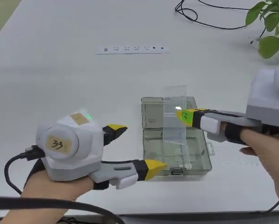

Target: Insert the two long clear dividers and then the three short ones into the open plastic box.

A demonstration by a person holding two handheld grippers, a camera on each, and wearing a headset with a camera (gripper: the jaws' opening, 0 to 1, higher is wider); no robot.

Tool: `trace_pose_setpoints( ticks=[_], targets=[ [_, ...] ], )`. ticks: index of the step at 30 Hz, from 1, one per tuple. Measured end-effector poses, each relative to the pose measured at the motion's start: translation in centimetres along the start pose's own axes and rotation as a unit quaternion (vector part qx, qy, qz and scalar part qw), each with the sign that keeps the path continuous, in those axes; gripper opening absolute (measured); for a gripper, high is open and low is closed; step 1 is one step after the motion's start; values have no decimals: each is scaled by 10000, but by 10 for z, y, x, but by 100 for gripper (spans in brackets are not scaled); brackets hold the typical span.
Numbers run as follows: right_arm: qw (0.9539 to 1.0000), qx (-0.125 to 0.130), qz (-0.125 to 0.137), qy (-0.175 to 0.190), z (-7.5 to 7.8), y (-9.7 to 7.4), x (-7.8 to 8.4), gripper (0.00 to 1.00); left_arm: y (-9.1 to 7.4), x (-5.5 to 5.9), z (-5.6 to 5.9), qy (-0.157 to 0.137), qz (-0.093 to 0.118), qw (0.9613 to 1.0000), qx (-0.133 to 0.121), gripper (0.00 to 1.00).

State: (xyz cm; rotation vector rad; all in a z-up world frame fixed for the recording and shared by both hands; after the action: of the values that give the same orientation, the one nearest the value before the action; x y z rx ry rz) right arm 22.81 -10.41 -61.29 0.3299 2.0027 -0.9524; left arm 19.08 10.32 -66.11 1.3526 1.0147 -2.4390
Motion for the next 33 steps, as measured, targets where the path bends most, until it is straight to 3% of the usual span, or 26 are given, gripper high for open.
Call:
trace_pose_setpoints(
  ticks=[5, 9, 12, 17, 24, 33],
  targets=[
    [9993, 129, -283, 182, 4, 7, -2, 6, 1, 7, -5, 302, -79, 9993, 187, 87],
    [9969, 363, -669, 215, 11, 17, 0, 6, 3, 14, -9, 519, -142, 9981, 297, 94],
    [9933, 378, -1014, 417, 17, 22, 3, 6, 4, 17, -12, 571, -186, 9976, 358, 97],
    [9829, 552, -1615, 698, 24, 34, 12, 6, 5, 22, -17, 618, -254, 9966, 476, 98],
    [9734, 618, -1997, 936, 22, 48, 25, 6, 5, 28, -26, 624, -324, 9956, 624, 98],
    [9632, 849, -2190, 1305, 26, 57, 48, 6, 8, 31, -33, 550, -289, 9947, 819, 97]
  ],
)
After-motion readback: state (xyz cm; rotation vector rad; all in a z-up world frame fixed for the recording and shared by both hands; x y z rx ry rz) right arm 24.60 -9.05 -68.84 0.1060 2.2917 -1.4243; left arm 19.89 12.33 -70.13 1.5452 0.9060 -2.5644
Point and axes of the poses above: the centre of the closed fingertips' face, and the gripper's own axes: y roughly forward along the fingers, z roughly to its right, x roughly out of its underside, the point moved 10 cm from there along -y, roughly backward along the fingers, and after that the axes turned 11 degrees about -y, right-handed, at the moved point
